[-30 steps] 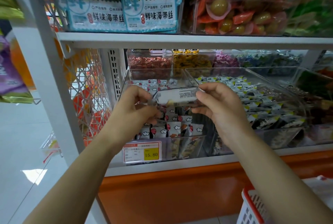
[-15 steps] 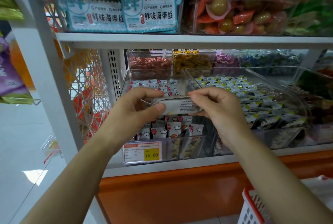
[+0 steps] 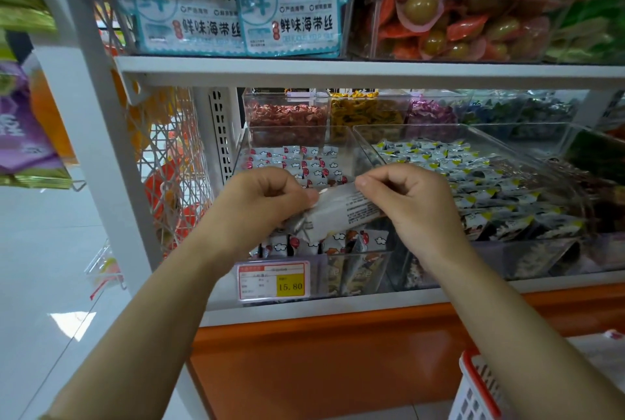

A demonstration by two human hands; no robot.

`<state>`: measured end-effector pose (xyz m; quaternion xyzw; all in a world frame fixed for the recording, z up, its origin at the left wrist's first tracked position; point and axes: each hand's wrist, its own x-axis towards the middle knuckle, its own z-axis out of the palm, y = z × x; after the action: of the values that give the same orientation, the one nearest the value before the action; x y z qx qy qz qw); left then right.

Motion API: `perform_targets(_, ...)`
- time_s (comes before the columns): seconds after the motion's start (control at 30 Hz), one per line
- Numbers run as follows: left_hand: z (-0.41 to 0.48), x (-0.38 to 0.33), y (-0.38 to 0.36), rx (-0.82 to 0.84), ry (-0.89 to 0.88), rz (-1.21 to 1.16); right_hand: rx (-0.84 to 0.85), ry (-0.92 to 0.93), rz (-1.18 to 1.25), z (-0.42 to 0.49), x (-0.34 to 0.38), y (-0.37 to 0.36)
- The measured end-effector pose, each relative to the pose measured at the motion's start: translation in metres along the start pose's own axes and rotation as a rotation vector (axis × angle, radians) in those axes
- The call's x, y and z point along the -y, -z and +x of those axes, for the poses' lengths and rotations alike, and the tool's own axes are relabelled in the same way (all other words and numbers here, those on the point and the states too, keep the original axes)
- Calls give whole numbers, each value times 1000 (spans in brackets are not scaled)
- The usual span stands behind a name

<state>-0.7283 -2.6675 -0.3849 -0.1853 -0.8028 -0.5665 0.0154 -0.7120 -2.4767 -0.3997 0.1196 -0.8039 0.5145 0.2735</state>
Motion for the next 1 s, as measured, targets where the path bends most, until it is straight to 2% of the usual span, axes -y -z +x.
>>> perform_targets(0.1, 0, 1, 6, 33, 0, 33, 28, -6, 37, -1, 1, 0)
perform_targets(0.27, 1, 2, 10, -12, 11, 3, -1, -50, 42, -2, 0, -2)
perform_targets(0.4, -2, 1, 6, 84, 10, 41, -15, -45, 13, -1, -2, -2)
perform_targets(0.57, 1, 6, 10, 53, 15, -10, 195, -217, 275, 5, -4, 10)
perform_targets(0.73, 0, 7, 7, 55, -37, -6, 228, -353, 484, 7, -7, 15)
perform_targets(0.87, 3, 9, 0, 8, -35, -10, 203, -319, 470, 7, -13, 16)
perform_targets(0.93, 6, 9, -5, -81, -30, -18, 249, -276, 560, 7, -11, 17)
perform_targets(1.0, 10, 8, -12, -174, -53, 7, 279, -192, 517, 6, -10, 18)
